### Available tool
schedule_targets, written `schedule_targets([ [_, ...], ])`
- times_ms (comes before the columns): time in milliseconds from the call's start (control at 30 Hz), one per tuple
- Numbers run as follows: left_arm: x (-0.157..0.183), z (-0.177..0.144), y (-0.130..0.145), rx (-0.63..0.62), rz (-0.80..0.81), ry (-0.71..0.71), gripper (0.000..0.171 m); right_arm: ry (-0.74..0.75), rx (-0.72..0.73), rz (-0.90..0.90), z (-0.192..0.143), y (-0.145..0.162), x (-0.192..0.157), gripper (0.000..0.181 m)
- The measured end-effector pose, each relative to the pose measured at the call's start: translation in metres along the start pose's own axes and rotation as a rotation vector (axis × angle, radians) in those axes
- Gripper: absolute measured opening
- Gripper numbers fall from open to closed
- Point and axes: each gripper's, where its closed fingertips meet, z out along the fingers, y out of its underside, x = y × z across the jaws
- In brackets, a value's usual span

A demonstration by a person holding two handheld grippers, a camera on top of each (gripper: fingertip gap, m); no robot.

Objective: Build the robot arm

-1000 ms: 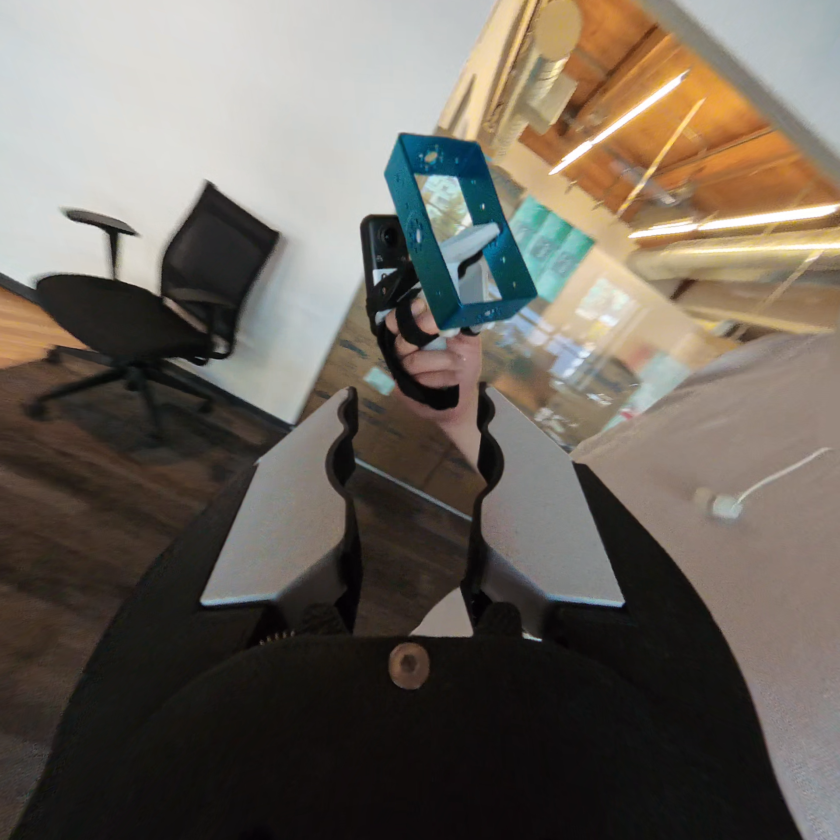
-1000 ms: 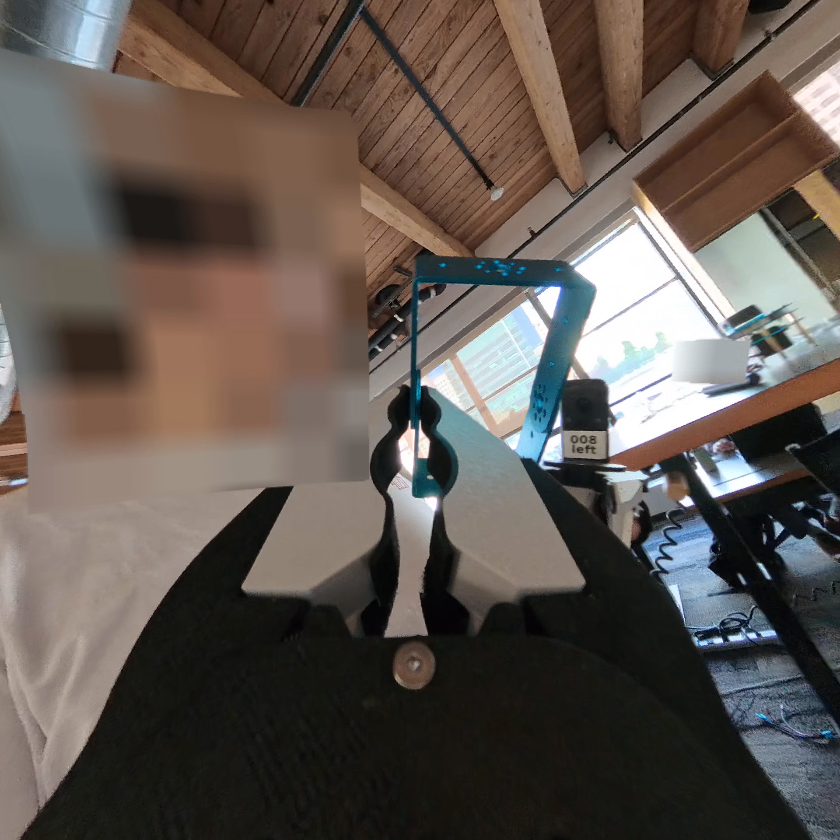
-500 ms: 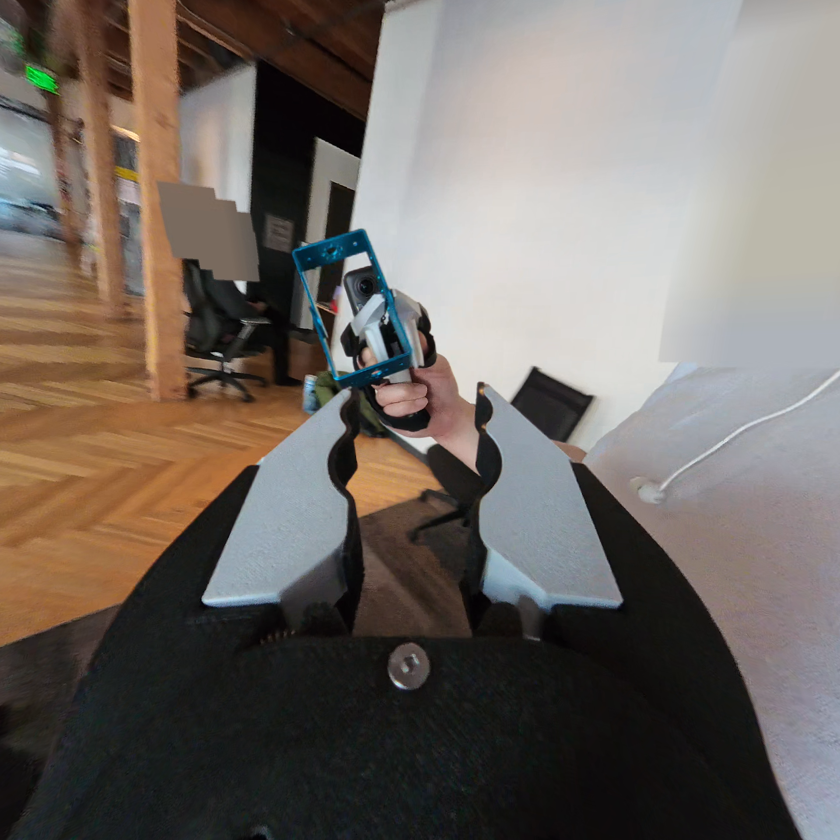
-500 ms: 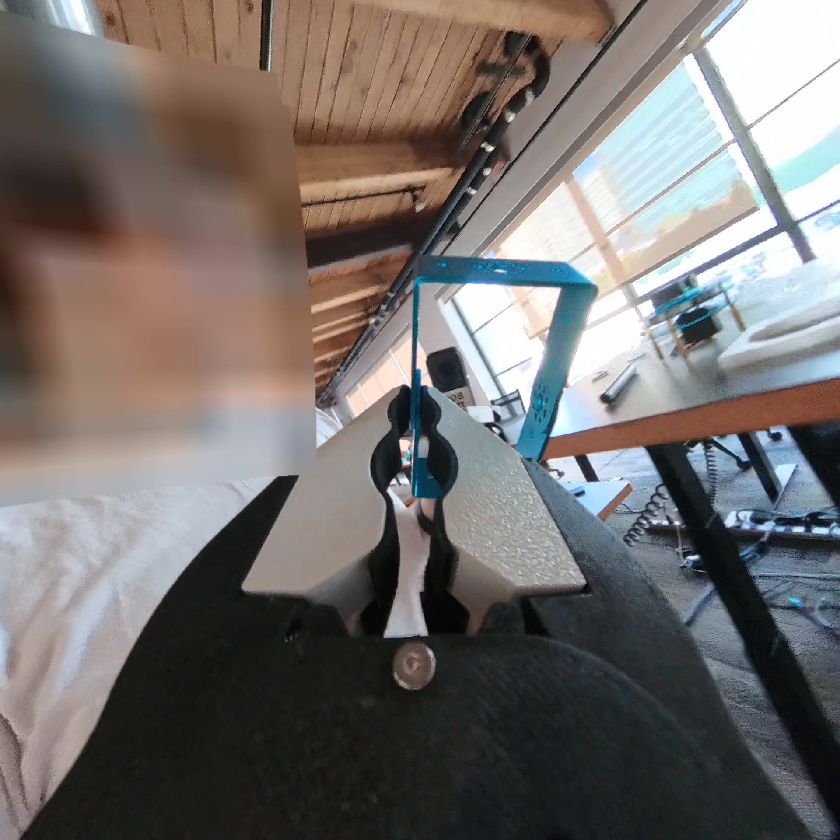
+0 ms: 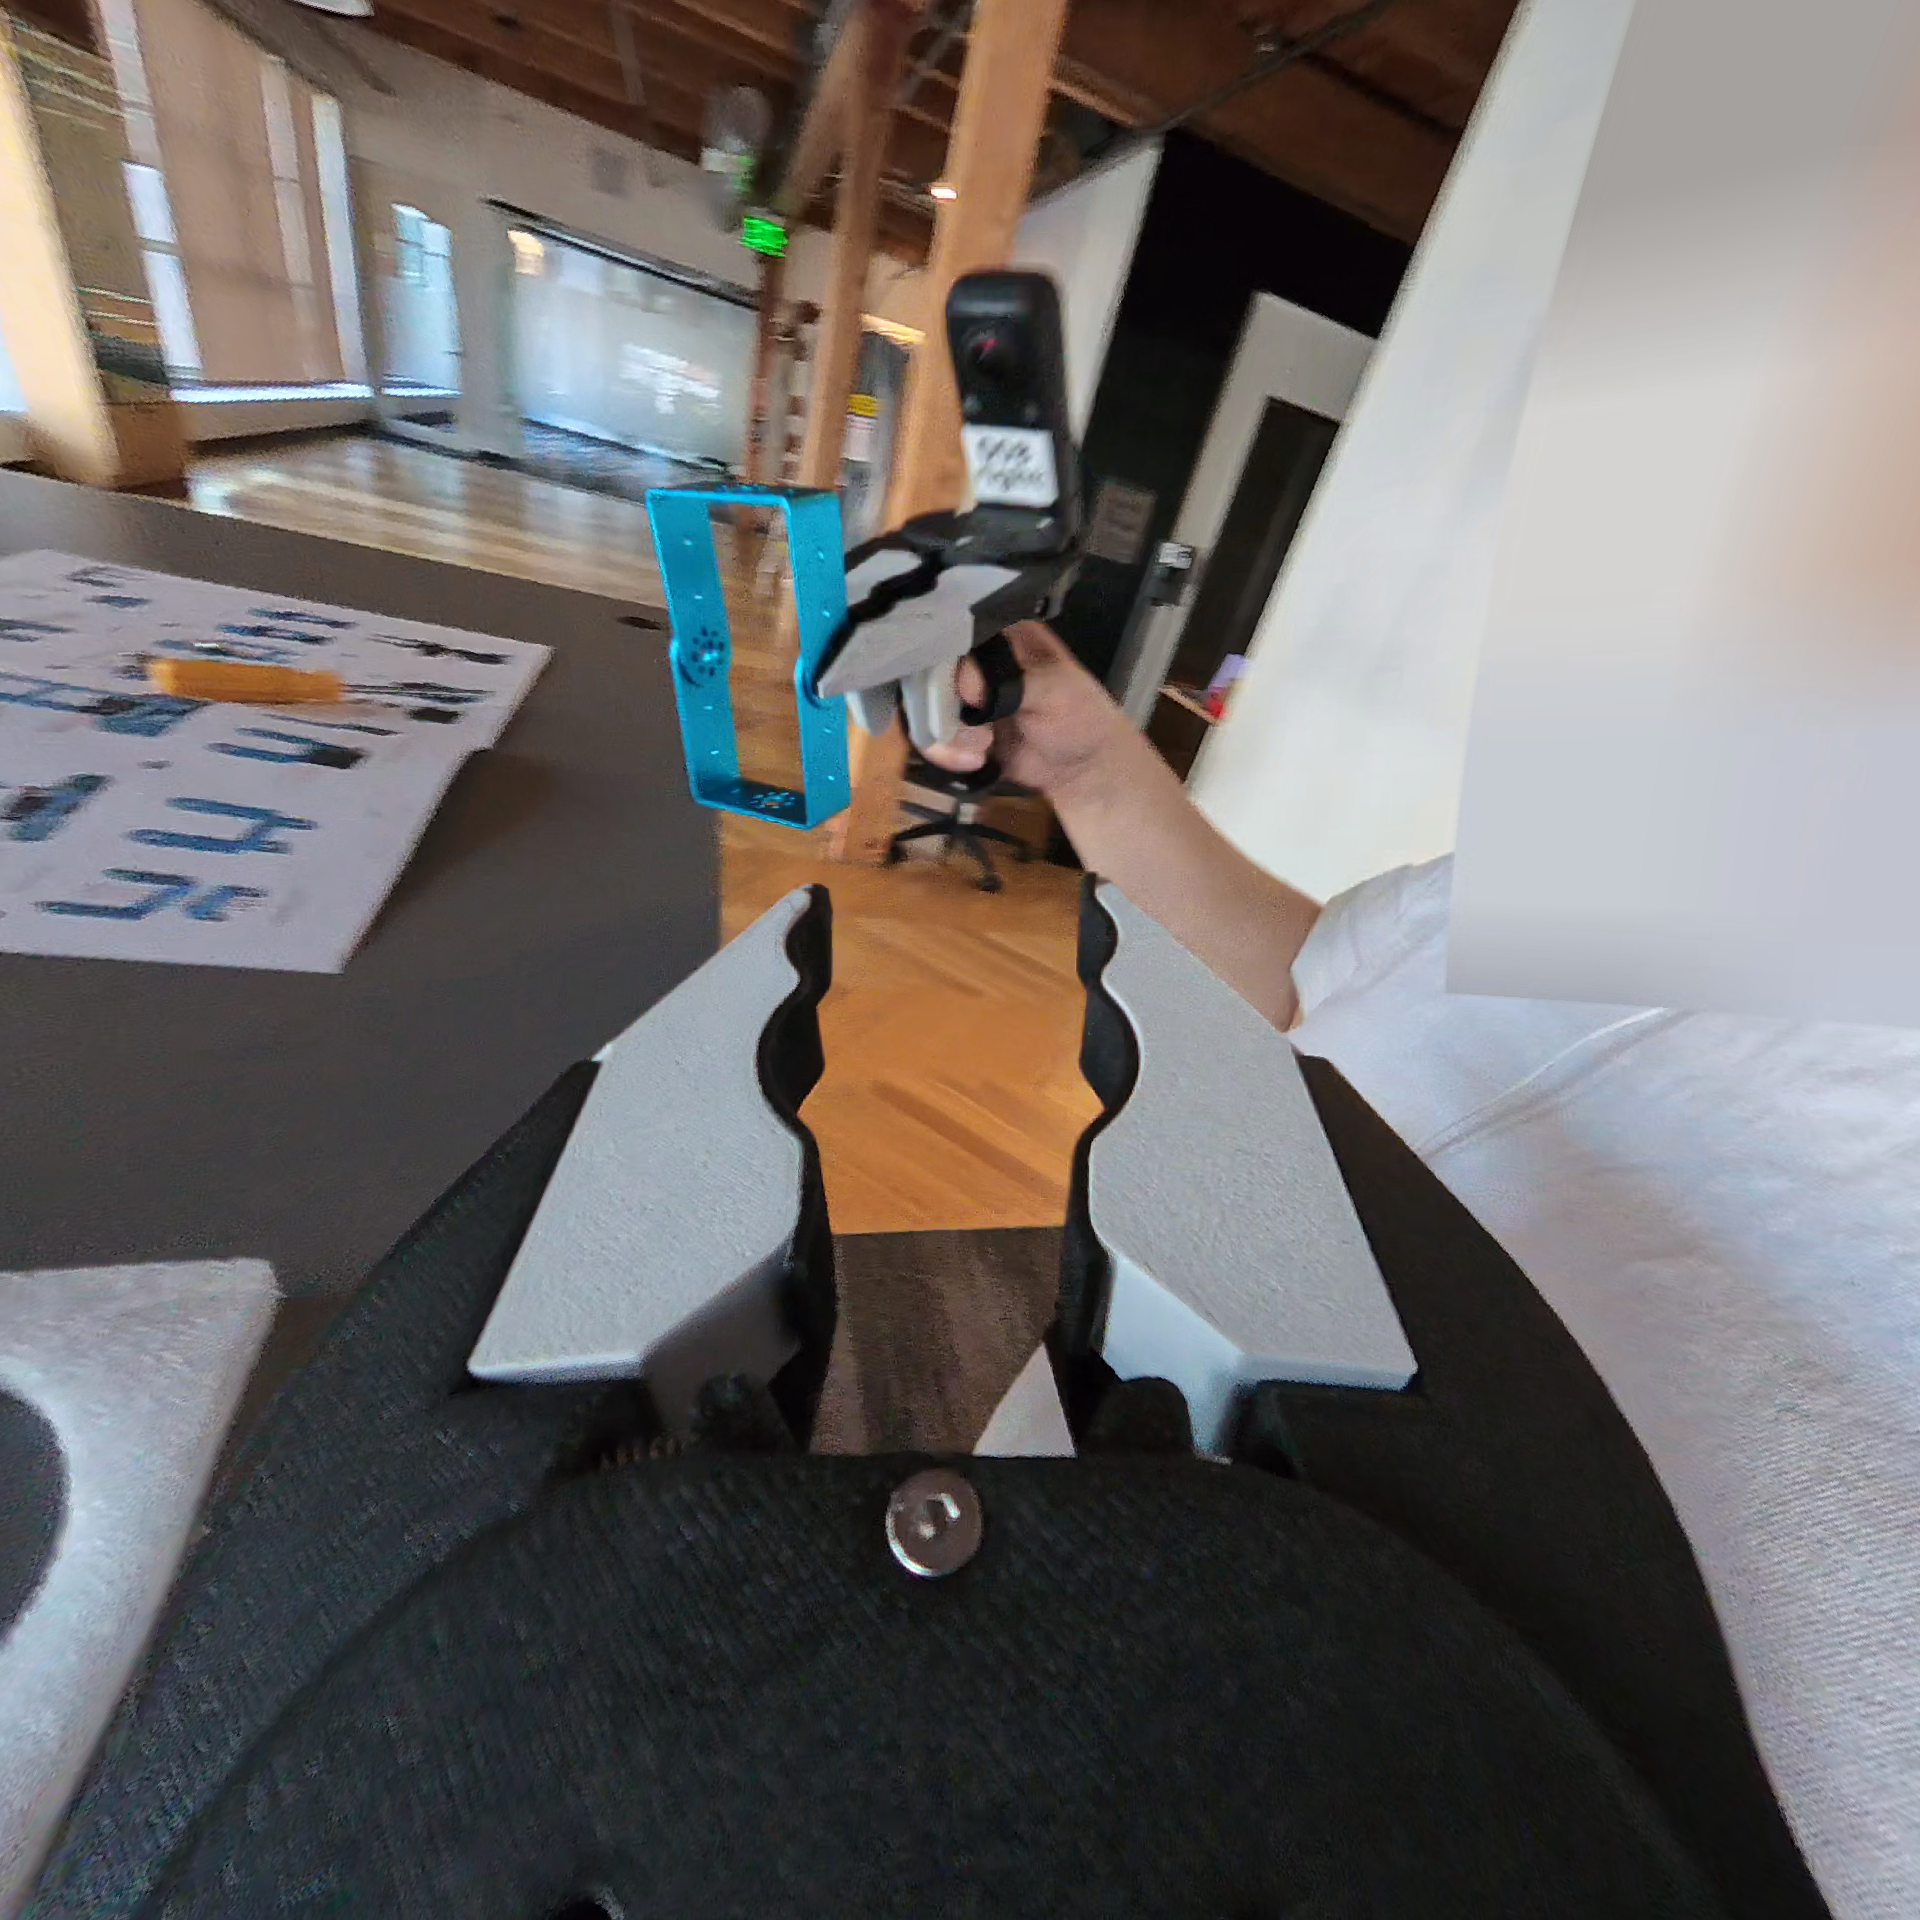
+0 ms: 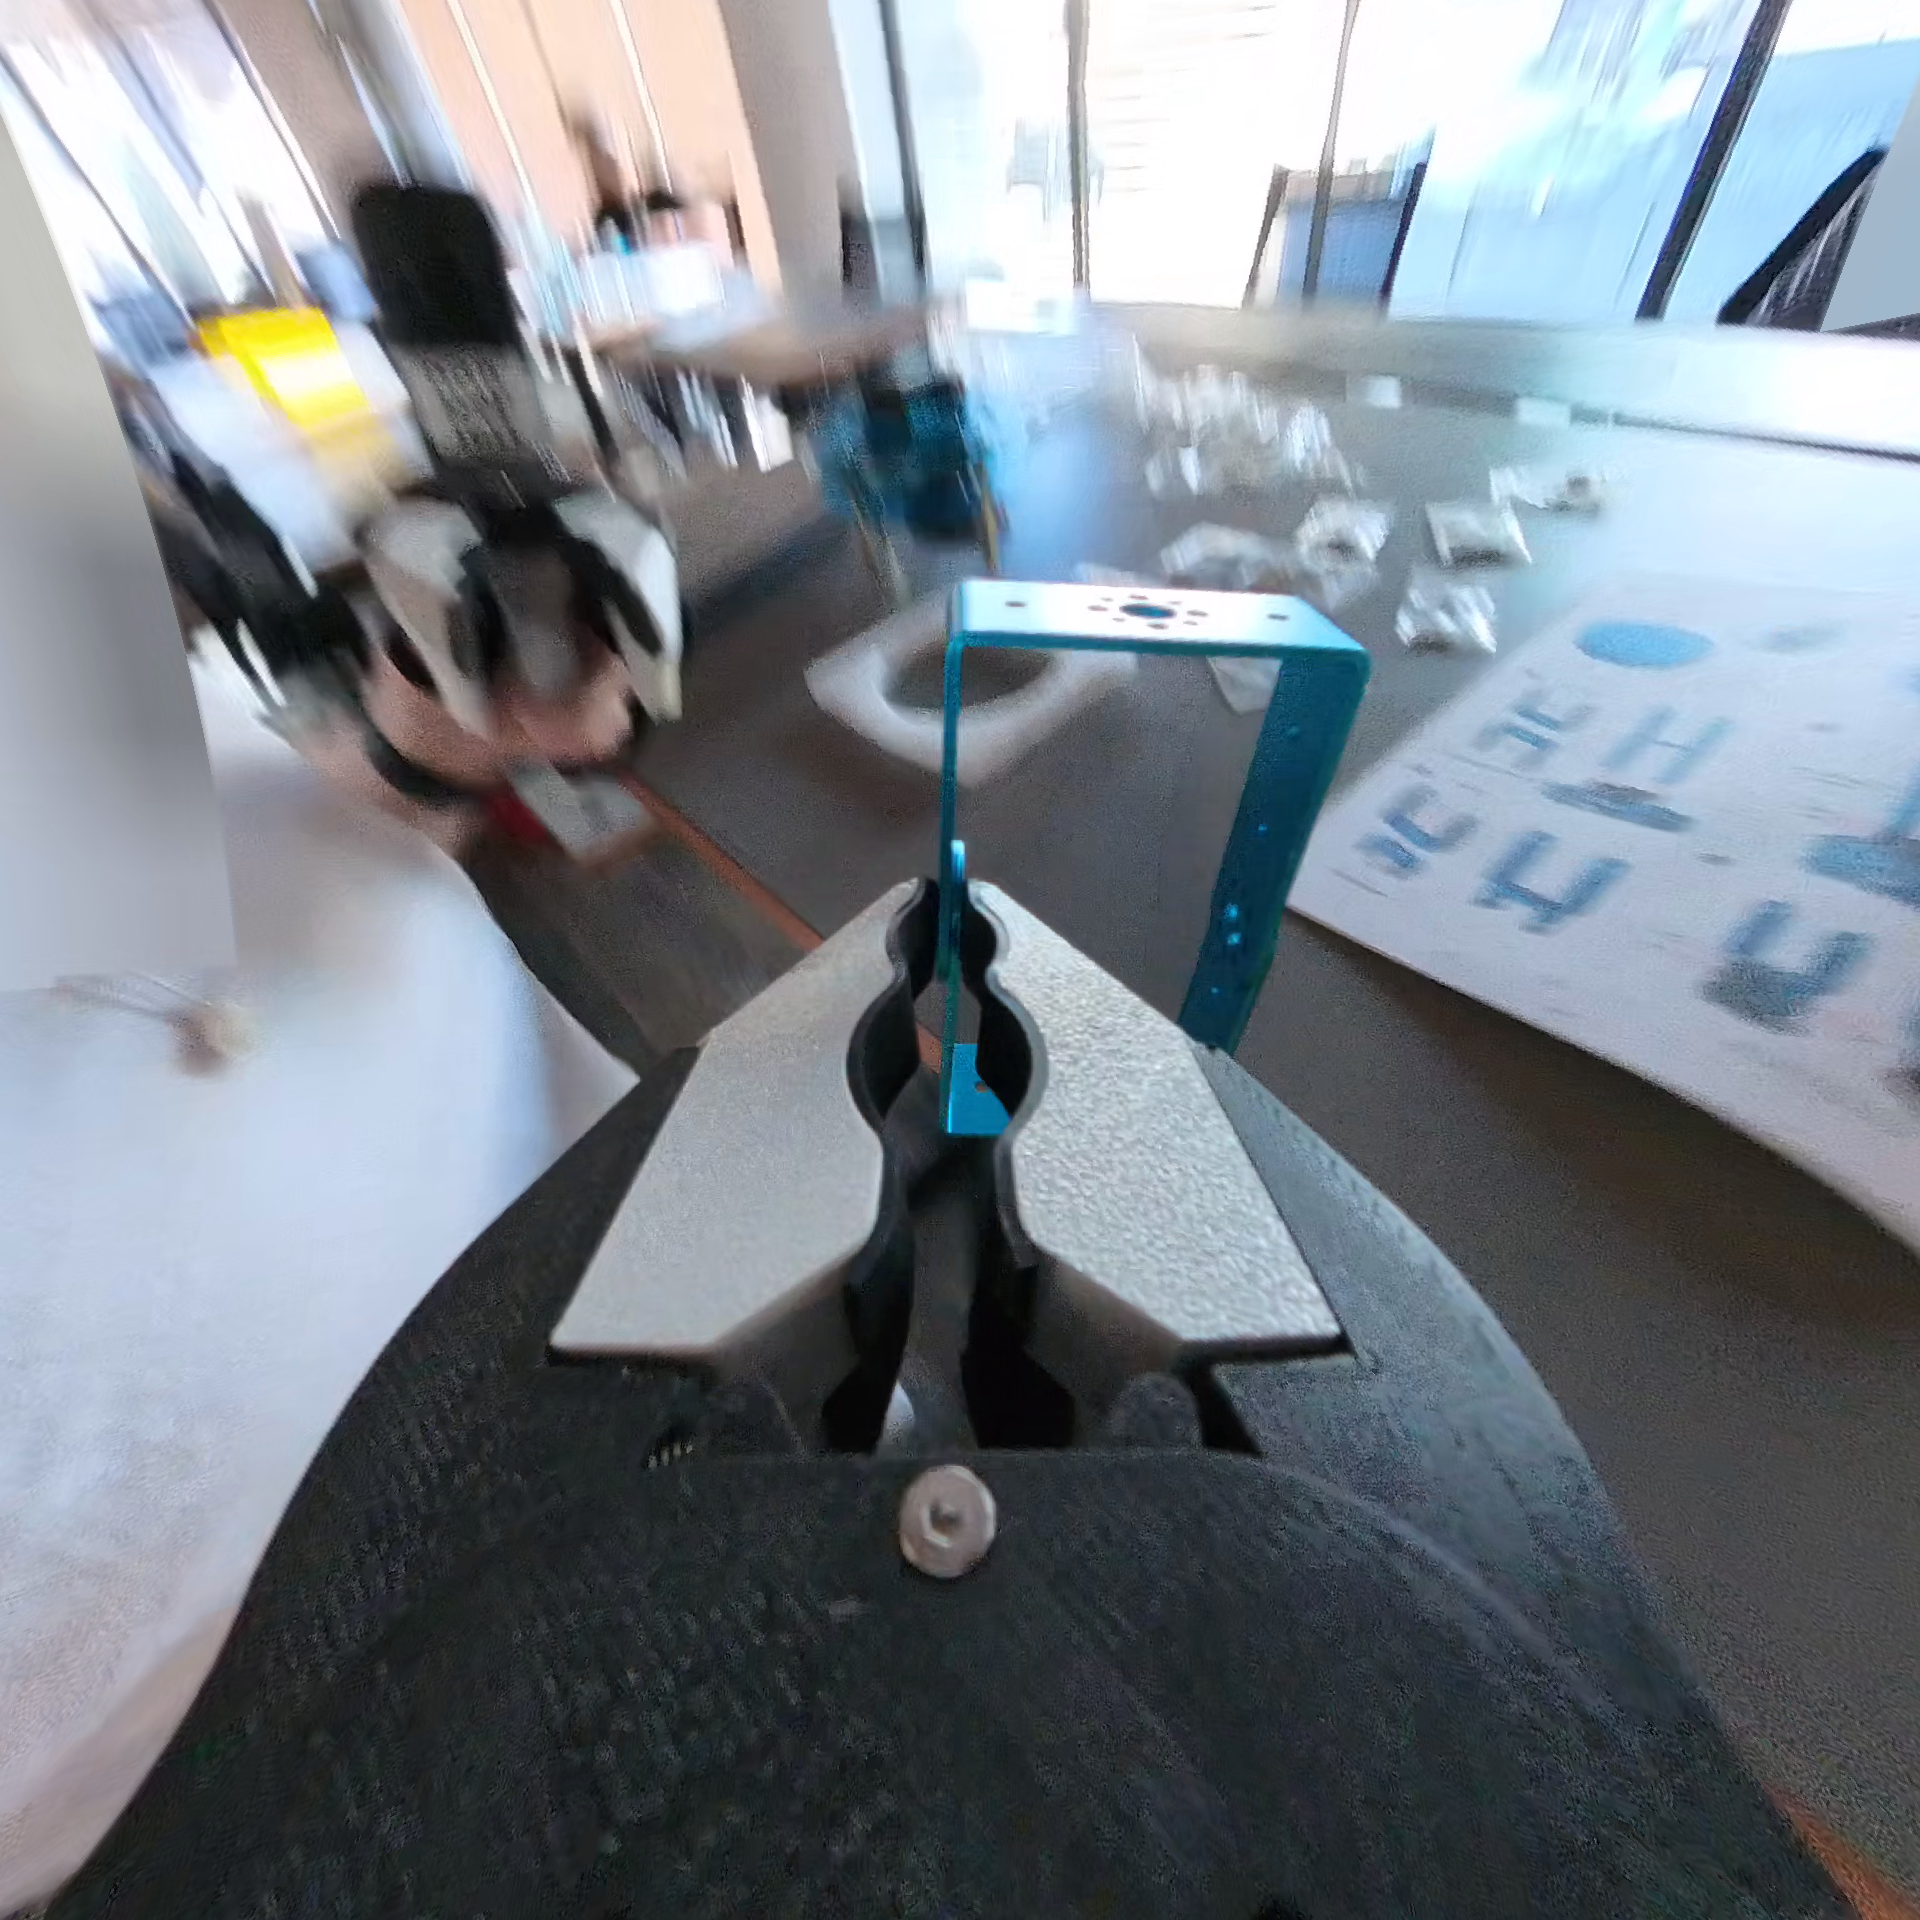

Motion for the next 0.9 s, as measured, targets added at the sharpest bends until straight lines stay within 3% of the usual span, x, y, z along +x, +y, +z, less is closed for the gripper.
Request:
schedule_targets([
  [100, -0.033, 0.030, -0.004, 0.024, -0.012, -0.178, 0.046, -0.025, -0.345, -0.159, 0.001, 0.020, 0.047, 0.003],
  [167, -0.051, 0.048, -0.004, 0.027, -0.037, -0.286, 0.046, -0.104, -0.494, -0.213, -0.001, 0.029, 0.065, 0.003],
  [400, -0.083, 0.093, 0.010, 0.043, -0.143, -0.513, 0.046, -0.341, -0.832, -0.352, -0.002, 0.075, 0.103, 0.003],
  [667, -0.104, 0.101, 0.026, 0.023, -0.170, -0.679, 0.046, -0.488, -0.875, -0.525, 0.009, 0.094, 0.101, 0.003],
  [900, -0.120, 0.098, 0.029, 0.001, -0.182, -0.690, 0.047, -0.573, -0.751, -0.397, 0.030, 0.091, 0.090, 0.009],
])
